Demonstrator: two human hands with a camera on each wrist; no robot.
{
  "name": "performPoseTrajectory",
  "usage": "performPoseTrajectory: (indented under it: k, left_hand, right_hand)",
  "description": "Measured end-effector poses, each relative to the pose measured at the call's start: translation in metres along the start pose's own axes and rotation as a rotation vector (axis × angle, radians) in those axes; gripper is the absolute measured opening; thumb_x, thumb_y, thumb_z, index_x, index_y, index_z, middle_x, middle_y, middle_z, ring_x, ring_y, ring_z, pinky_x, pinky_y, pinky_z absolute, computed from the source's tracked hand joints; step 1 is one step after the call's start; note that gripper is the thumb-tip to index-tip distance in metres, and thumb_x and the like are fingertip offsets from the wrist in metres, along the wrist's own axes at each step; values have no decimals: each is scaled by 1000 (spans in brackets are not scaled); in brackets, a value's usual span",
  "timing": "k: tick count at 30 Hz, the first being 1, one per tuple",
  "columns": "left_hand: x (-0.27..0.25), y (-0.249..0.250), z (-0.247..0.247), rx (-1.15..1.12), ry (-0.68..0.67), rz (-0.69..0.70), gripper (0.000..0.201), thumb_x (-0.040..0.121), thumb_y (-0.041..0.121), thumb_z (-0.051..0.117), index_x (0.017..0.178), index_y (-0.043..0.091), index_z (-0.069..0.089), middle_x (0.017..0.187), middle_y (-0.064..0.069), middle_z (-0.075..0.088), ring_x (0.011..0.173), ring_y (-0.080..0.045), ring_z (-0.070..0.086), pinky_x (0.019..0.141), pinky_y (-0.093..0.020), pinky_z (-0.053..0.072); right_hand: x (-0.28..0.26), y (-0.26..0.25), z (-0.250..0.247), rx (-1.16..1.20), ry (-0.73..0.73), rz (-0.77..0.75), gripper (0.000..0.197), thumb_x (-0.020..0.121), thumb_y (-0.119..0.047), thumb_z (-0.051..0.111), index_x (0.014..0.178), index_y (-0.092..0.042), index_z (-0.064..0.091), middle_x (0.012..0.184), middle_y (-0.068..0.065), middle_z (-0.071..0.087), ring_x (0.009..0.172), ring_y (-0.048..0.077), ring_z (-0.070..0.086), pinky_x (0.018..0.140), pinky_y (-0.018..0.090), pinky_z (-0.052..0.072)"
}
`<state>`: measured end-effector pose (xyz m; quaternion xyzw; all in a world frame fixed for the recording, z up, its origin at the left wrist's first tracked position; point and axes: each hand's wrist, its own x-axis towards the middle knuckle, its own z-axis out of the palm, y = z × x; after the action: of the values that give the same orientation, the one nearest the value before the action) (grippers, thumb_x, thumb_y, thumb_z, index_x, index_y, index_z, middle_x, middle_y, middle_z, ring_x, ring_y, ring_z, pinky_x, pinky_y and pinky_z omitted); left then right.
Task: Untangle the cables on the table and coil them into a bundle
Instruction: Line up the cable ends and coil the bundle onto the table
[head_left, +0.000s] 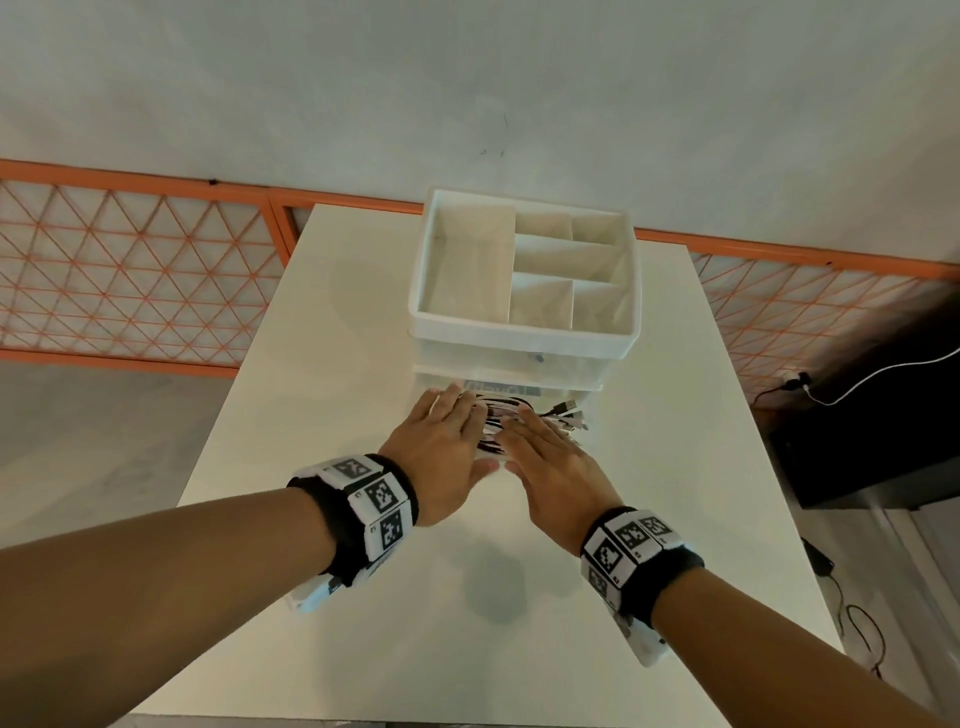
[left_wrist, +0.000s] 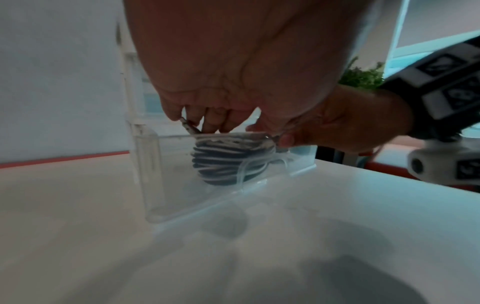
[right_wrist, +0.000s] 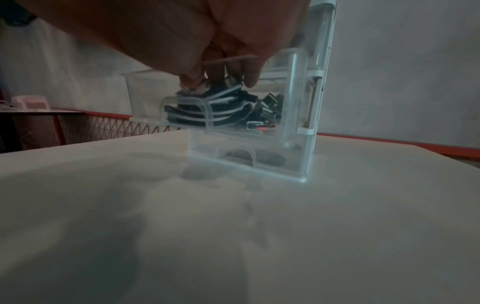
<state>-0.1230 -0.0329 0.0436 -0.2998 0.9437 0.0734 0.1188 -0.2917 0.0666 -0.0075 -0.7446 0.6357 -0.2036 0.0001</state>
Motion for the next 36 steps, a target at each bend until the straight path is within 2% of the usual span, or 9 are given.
performPoseTrajectory:
  k: [5,10,15,17,20,23,28,32,36]
  left_hand:
    - [0,7,7,19,-87,-25,84,101,55,30,155,5,-8,165,-16,-12,152,-33,-12,123,-43,-3]
    - [16,11,1,-53,-103,-72,82,100,55,33,156,4,1,166,-16,-5,152,-38,-1,122,-44,5]
    - [15,20,-1,13,-81,-138,82,100,52,38,155,1,4,165,-20,-2,149,-46,-2,122,-50,6]
    - [11,24,0,16,-22,-109,81,99,48,43,154,-2,11,164,-23,7,150,-44,4,122,-47,12]
    - [5,19,2,-66,145,-4,62,95,33,55,144,-1,38,154,-21,37,147,-36,24,119,-40,20]
    - [4,6,5,-50,252,62,50,83,19,70,126,-3,60,139,-22,56,140,-40,40,116,-44,29]
    - [9,-13,1,-62,40,89,64,98,31,49,155,16,25,166,-12,12,152,-29,11,122,-38,8]
    - [12,-12,-7,-29,27,67,59,95,33,51,151,22,35,163,-17,14,141,-33,33,116,-41,26]
    - [19,2,-7,-74,35,-34,49,91,35,56,137,19,51,150,-17,29,124,-34,48,105,-39,40]
  right_hand:
    - [17,7,0,-33,41,67,41,80,8,69,119,-5,63,128,15,68,132,35,56,108,52,46]
    - [23,6,0,-176,24,16,34,71,-2,73,104,-10,74,123,12,68,125,36,59,105,51,46]
    - [24,0,-6,-201,33,75,21,72,-9,71,92,-14,75,114,10,63,105,34,61,90,46,49]
    - [25,1,-6,-171,40,89,18,72,-7,74,89,-15,76,106,8,65,97,33,63,86,44,52]
    - [27,2,-6,-128,60,104,20,71,-5,79,88,-13,77,100,8,70,92,32,67,83,42,56]
    - [27,3,-8,-77,56,114,11,75,-6,79,84,-9,73,95,6,73,91,31,67,76,41,59]
    - [25,5,-8,-90,69,106,8,74,-8,83,77,-8,76,97,5,75,92,31,70,69,35,60]
    - [24,4,-6,-72,76,125,6,76,-8,82,78,-8,76,109,11,69,83,31,71,60,33,58]
    - [23,4,-6,-42,105,130,7,76,-6,82,78,-7,75,106,11,68,75,32,70,54,31,54]
